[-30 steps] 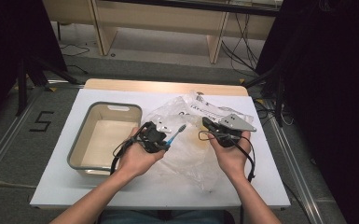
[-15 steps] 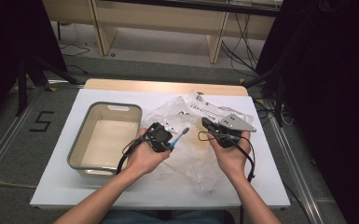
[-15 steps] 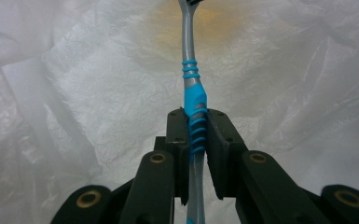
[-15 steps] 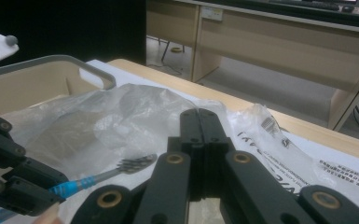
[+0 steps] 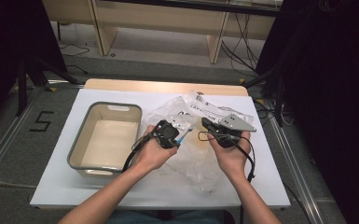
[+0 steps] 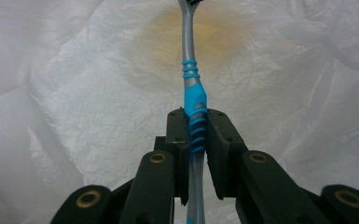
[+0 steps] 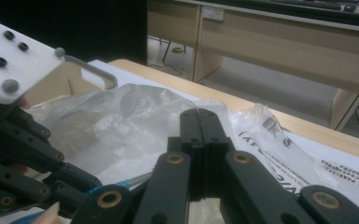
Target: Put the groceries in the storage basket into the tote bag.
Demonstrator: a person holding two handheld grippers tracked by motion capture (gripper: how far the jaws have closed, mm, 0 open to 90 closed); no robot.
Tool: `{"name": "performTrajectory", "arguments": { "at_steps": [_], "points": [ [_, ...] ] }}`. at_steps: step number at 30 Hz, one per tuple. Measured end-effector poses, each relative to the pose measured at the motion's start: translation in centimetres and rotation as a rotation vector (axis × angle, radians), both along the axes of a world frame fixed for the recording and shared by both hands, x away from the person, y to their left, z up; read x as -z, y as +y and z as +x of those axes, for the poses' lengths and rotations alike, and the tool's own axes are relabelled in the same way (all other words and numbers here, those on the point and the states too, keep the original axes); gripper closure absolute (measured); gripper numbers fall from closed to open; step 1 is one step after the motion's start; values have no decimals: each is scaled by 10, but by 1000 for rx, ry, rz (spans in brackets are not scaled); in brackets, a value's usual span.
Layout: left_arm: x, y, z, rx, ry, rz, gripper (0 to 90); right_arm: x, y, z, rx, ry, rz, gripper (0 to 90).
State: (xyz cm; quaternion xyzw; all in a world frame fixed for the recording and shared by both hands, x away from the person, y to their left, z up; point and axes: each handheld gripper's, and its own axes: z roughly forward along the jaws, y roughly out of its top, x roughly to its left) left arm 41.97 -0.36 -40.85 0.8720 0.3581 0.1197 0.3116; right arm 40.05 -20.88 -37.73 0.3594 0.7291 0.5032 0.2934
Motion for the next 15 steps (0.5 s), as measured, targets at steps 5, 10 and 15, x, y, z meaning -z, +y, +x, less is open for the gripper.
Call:
{"name": "performTrajectory", "arguments": {
  "at_steps": [5, 10, 15],
  "points": [
    [3, -5, 7, -12, 13, 6, 792, 0, 0, 0, 0, 3, 1, 900],
    [7, -11, 12, -24, 28, 28, 792, 0, 0, 0, -1, 5, 1, 900],
    [13, -17, 15, -21, 38, 58, 792, -1, -1, 0, 1, 3, 5, 900]
  ]
}}
